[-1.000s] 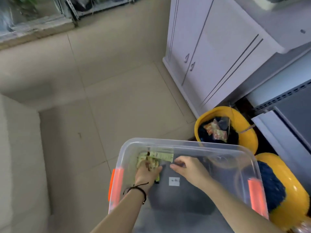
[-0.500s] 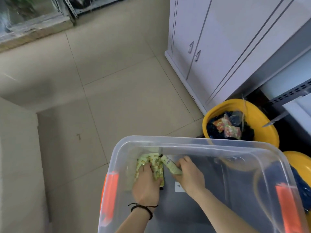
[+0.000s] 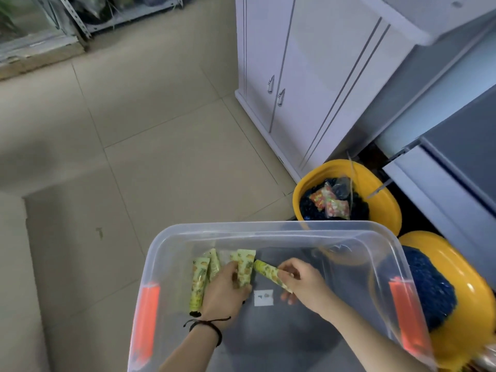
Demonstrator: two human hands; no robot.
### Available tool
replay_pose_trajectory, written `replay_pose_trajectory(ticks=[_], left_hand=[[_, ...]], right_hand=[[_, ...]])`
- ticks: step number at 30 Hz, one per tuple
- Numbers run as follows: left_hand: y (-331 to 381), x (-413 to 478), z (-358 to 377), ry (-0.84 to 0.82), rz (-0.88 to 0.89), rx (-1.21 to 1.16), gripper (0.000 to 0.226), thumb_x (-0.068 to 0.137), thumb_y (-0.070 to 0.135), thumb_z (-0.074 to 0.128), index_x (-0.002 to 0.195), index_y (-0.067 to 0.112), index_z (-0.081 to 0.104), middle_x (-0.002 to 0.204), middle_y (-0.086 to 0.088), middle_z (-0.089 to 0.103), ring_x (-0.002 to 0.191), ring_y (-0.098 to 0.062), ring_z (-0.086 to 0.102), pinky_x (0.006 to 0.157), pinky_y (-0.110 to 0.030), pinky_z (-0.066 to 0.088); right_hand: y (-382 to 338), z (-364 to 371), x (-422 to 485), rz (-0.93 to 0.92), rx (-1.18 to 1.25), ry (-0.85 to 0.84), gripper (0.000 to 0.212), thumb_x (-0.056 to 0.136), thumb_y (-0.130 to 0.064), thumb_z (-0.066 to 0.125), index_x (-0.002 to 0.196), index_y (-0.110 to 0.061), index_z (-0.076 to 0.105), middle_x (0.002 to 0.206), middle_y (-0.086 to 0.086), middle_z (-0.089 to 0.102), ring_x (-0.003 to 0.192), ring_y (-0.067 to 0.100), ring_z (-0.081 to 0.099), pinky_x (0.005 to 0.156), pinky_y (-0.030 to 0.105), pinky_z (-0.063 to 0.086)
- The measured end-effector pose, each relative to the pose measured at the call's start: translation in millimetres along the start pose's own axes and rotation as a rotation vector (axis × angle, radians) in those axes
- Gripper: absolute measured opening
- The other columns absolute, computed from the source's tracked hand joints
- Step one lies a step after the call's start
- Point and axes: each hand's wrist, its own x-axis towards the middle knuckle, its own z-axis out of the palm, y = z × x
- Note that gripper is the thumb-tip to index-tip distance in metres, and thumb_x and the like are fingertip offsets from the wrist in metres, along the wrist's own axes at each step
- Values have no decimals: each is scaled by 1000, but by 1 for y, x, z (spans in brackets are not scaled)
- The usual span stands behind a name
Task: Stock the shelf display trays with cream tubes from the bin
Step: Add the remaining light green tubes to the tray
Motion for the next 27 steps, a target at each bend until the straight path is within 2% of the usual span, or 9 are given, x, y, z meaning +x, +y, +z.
replay_pose_trajectory(ticks=[2, 5, 9, 13, 17, 19, 21, 24, 27], left_hand=[[6, -4, -4, -47, 18, -56, 24, 78, 29, 67, 84, 25, 44, 78, 9, 58, 72, -16, 59, 63, -32, 46], [18, -15, -16, -121, 2, -176, 29, 80, 34, 69, 76, 20, 45, 67, 0, 67, 65, -22, 66, 65, -41, 54], [48, -39, -48, -180, 102, -211, 33, 86, 39, 64, 78, 9, 50, 62, -1, 68, 52, -8, 62, 51, -27, 52], [86, -69, -100, -218, 268, -121, 31, 90, 45, 54, 86, 15, 60, 76, 1, 70, 73, -15, 67, 69, -35, 54], [149, -103, -170, -190, 446, -120, 26, 96, 34, 48, 79, 17, 59, 70, 6, 62, 64, 1, 59, 66, -23, 48], [186, -123, -208, -201, 530, -110, 24, 96, 32, 49, 80, 19, 61, 69, 9, 63, 64, 4, 58, 66, -18, 47], [222, -143, -246, -211, 622, -64, 21, 94, 35, 51, 84, 21, 64, 72, 14, 67, 66, 4, 60, 69, -21, 48], [277, -175, -298, -207, 789, -21, 11, 92, 36, 56, 96, 27, 62, 82, 12, 69, 72, 0, 63, 69, -20, 49], [332, -215, -348, -199, 916, 7, 17, 89, 33, 61, 100, 38, 50, 82, 6, 72, 72, -7, 65, 71, -24, 50]], right_hand=[[-3, -3, -9, -12, -10, 51, 11, 94, -22, 58, 99, -13, 60, 80, 4, 67, 49, 10, 61, 47, 23, 48], [-11, -5, -28, -73, -74, 180, 9, 88, -25, 64, 90, -16, 64, 66, -2, 64, 47, 4, 57, 48, 17, 43], [-41, -18, -64, -137, 60, 230, 12, 81, -24, 74, 80, -14, 67, 58, 0, 63, 53, 4, 55, 53, 16, 42], [-95, -46, -112, -223, 178, 273, 20, 81, -14, 74, 72, 2, 66, 47, -3, 54, 46, 2, 48, 49, 13, 34], [-166, -79, -161, -433, 133, 362, 57, 77, -51, 67, 63, 3, 54, 56, 12, 41, 52, 11, 40, 54, 29, 30], [-206, -96, -185, -508, 128, 423, 61, 72, -61, 67, 68, 0, 59, 66, 16, 46, 58, 19, 43, 58, 35, 34], [-251, -112, -212, -563, 139, 482, 50, 72, -61, 69, 75, -11, 68, 75, 13, 57, 65, 27, 53, 63, 40, 44], [-316, -138, -256, -659, 114, 576, 28, 72, -50, 74, 73, -23, 72, 74, -1, 61, 70, 18, 59, 64, 33, 45], [-376, -165, -304, -735, 78, 631, 19, 78, -36, 75, 69, -20, 70, 73, 0, 60, 67, 11, 57, 64, 29, 43]])
